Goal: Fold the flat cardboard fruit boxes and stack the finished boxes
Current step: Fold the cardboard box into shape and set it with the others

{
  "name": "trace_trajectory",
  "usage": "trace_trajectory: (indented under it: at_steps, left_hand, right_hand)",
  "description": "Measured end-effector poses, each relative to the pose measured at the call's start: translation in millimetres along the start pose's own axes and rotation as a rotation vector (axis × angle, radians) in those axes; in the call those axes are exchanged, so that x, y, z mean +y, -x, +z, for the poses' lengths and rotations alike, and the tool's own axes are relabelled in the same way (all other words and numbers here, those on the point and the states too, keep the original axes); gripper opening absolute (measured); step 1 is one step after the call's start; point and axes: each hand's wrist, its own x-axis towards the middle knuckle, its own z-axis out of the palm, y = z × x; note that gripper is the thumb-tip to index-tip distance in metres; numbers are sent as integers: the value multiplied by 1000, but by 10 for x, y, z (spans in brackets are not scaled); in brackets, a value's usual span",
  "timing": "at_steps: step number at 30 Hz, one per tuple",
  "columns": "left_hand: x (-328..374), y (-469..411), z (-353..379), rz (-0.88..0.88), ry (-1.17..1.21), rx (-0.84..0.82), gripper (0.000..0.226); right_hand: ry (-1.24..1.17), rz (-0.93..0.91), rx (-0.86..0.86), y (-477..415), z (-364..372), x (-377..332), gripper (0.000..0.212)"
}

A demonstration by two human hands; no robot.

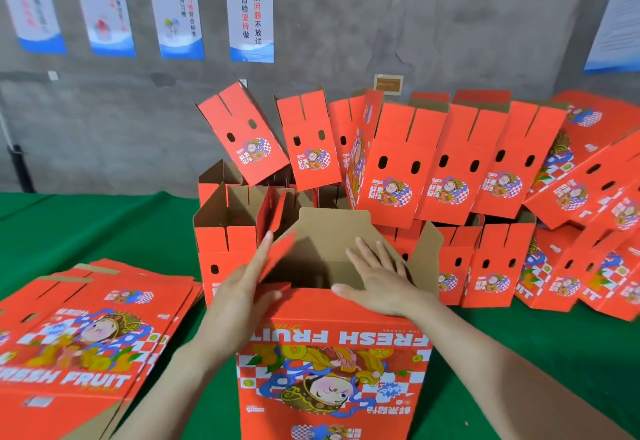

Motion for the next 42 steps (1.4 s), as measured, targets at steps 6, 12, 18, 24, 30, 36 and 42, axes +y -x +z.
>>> trace_trajectory:
  at_steps: [6, 12, 18, 24, 30, 36, 42]
  left_hand:
    - [-116, -378, -130, -123, -257, -56, 41]
    - [-181, -748, 130, -186, -608, -303, 59]
    - [-329, -842, 193, -204, -391, -389, 69]
    - [-321, -835, 198, -142, -370, -364, 70]
    - [-292, -794, 172, -151, -378, -369, 70]
    - [-280, -746, 128, 8, -185, -215, 102]
    - [-249, -700, 72, 140, -83, -35, 53]
  right_hand:
    - [-52, -28, 34, 27, 14, -18, 90]
    - [47, -139, 459, 229, 21, -24, 63]
    - [-73, -22, 1024, 471, -104, 230, 86]
    - [-623, 17, 607, 528, -40, 453, 88]
    - [-431, -161, 428, 484, 82, 441, 29]
    - [-360, -173, 455, 433, 104, 471, 19]
    - [-440, -190, 636, 502, 112, 430, 18]
